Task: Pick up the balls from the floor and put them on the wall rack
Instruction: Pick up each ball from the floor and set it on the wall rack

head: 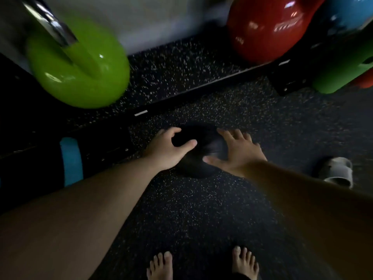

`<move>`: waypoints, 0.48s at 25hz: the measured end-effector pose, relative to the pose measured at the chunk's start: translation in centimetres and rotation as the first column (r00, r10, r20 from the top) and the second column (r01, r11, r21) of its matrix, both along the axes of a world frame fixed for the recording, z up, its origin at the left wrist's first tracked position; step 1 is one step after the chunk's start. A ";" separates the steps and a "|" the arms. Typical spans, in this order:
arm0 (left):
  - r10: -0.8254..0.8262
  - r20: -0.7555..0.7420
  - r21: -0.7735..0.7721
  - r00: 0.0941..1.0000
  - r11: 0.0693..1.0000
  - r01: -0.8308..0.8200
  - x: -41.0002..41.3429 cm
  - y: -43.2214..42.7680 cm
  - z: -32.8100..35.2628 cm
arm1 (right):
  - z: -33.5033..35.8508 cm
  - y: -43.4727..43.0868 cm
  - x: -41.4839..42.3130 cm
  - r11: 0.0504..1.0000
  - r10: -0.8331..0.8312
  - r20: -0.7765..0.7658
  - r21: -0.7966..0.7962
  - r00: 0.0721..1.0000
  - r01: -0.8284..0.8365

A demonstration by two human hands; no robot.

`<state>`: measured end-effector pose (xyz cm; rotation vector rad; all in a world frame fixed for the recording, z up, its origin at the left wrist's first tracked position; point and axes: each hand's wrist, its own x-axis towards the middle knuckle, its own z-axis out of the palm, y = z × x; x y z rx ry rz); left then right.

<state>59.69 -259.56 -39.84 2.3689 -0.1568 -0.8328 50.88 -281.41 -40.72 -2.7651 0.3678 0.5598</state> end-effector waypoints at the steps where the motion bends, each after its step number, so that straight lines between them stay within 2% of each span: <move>1: 0.093 -0.028 -0.008 0.995 0.996 -0.094 0.4 -0.3 -3.2 | -3.2 -0.4 0.9 1.000 -0.010 -0.011 0.012 1.000 0.011; 5: 0.381 -0.169 -0.053 0.909 0.917 -0.394 1.8 -0.8 -13.1 | -12.4 -0.8 4.5 0.989 -0.089 0.009 0.123 0.996 0.087; 9: 0.479 -0.248 -0.076 0.842 0.857 -0.510 3.4 -1.6 -18.0 | -16.0 -1.4 7.5 0.962 -0.155 0.036 0.232 0.987 0.143; 12: 0.516 -0.429 -0.096 0.741 0.790 -0.606 3.7 -2.6 -19.4 | -17.6 -2.1 8.3 0.919 -0.242 -0.023 0.316 0.970 0.237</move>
